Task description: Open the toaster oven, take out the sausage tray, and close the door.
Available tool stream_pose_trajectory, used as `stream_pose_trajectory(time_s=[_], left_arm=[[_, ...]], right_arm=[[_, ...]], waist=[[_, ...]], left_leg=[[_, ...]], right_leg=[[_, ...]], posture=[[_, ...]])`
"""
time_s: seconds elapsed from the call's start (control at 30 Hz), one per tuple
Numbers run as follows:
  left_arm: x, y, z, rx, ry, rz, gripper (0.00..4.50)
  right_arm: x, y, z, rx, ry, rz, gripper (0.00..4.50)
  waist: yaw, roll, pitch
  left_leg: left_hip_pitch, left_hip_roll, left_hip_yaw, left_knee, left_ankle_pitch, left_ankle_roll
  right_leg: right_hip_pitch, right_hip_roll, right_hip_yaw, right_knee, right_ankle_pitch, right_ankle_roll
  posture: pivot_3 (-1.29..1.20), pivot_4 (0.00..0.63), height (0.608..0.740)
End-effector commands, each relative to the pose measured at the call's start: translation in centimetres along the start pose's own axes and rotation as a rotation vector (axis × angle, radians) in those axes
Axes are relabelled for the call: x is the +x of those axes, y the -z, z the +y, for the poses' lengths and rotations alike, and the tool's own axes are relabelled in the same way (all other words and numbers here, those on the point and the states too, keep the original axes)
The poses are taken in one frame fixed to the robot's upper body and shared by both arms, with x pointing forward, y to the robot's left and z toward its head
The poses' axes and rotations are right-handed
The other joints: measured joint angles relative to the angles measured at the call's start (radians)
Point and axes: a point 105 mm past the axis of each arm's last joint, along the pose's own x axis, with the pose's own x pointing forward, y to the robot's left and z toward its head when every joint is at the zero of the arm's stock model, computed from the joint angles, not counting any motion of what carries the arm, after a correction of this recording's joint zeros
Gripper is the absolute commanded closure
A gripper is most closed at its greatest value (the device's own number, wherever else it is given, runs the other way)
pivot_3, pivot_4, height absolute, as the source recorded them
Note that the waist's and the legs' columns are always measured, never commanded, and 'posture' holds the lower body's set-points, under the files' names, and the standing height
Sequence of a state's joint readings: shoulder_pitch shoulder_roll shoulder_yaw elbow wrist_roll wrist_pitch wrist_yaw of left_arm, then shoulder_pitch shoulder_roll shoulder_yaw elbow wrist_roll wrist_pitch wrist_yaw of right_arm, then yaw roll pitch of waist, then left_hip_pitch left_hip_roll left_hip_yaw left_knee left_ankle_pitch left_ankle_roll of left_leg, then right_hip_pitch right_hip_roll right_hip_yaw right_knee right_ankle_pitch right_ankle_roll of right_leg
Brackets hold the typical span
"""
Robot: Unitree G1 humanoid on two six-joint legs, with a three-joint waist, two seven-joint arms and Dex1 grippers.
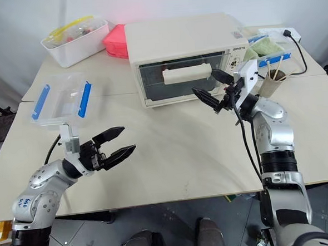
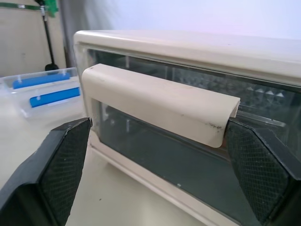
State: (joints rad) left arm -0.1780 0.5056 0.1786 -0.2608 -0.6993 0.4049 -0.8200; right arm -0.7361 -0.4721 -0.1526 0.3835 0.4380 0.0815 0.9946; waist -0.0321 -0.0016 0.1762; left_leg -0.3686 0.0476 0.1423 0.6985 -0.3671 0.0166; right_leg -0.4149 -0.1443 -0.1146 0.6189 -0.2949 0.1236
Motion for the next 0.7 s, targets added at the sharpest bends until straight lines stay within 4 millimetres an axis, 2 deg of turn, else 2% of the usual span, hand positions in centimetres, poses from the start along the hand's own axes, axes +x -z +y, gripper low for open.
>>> stream_pose_trajectory(time_s=[0.03, 0.13, 0.23, 0.33, 0.43, 0.57, 0.67, 0.7], left_arm=[[0.1, -1.5, 0.6, 0.032, -0.013, -0.048, 0.01], [0.1, -2.3, 1.2, 0.042, -0.014, -0.06, 0.01], [0.2, -2.9, 2.5, 0.082, -0.023, -0.056, 0.57], [1.0, -3.3, 4.4, 0.128, -0.06, -0.066, 1.48], [3.5, -4.1, 6.3, 0.153, -0.085, -0.111, 2.41], [6.0, -4.3, 7.5, 0.157, -0.099, -0.148, 3.57], [7.8, -3.8, 7.3, 0.165, -0.067, -0.143, 4.43], [8.3, -3.6, 7.1, 0.165, -0.054, -0.141, 4.49]], right_arm=[[-0.6, -0.1, 2.3, -0.102, -0.163, 0.033, 0.0], [-1.9, 1.2, 3.2, -0.168, -0.239, 0.107, 0.0], [-2.8, 2.2, 3.6, -0.239, -0.27, 0.148, 0.0], [-3.0, 2.7, 3.7, -0.295, -0.282, 0.153, 0.0], [-3.1, 3.4, 3.8, -0.347, -0.303, 0.173, 0.0], [-3.0, 3.6, 3.6, -0.357, -0.297, 0.167, 0.0], [-3.1, 3.7, 3.6, -0.362, -0.292, 0.167, 0.0], [-3.2, 3.7, 3.6, -0.364, -0.289, 0.166, 0.0]], waist=[[0.001, 0.0, 0.0], [-0.003, 0.0, 0.0], [-0.009, 0.0, 0.0], [-0.009, 0.0, 0.0], [0.0, -0.001, 0.001], [-0.001, -0.001, 0.001], [0.001, -0.001, 0.001], [0.001, -0.001, 0.001]], left_leg=[[0.0, 0.0, 0.0, 0.0, 0.0, 0.0], [0.0, 0.0, 0.001, 0.0, 0.0, 0.0], [0.001, 0.001, 0.002, 0.0, 0.0, -0.001], [0.001, 0.001, 0.002, 0.0, 0.001, -0.001], [0.001, 0.0, 0.002, 0.0, 0.001, -0.001], [0.001, 0.0, 0.002, 0.0, 0.001, -0.001], [0.0, 0.0, 0.001, 0.0, 0.001, -0.001], [0.0, 0.0, 0.001, 0.0, 0.001, -0.001]], right_leg=[[0.0, 0.0, 0.0, 0.0, 0.0, 0.0], [0.0, 0.0, 0.001, 0.0, 0.0, 0.0], [0.0, 0.001, 0.002, 0.0, 0.0, 0.0], [0.0, 0.001, 0.002, 0.0, 0.0, 0.0], [0.0, 0.002, 0.001, 0.0, 0.0, 0.0], [0.0, 0.002, 0.001, 0.0, 0.0, 0.0], [0.0, 0.003, 0.001, 0.0, 0.0, 0.0], [0.0, 0.003, 0.001, 0.0, 0.0, 0.0]], posture=[[0.0, 0.15, 0.74], [0.0, 0.15, 0.74], [0.0, 0.15, 0.74], [0.0, 0.15, 0.74], [0.0, 0.15, 0.74], [0.0, 0.15, 0.74], [0.0, 0.15, 0.74], [0.0, 0.15, 0.74]])
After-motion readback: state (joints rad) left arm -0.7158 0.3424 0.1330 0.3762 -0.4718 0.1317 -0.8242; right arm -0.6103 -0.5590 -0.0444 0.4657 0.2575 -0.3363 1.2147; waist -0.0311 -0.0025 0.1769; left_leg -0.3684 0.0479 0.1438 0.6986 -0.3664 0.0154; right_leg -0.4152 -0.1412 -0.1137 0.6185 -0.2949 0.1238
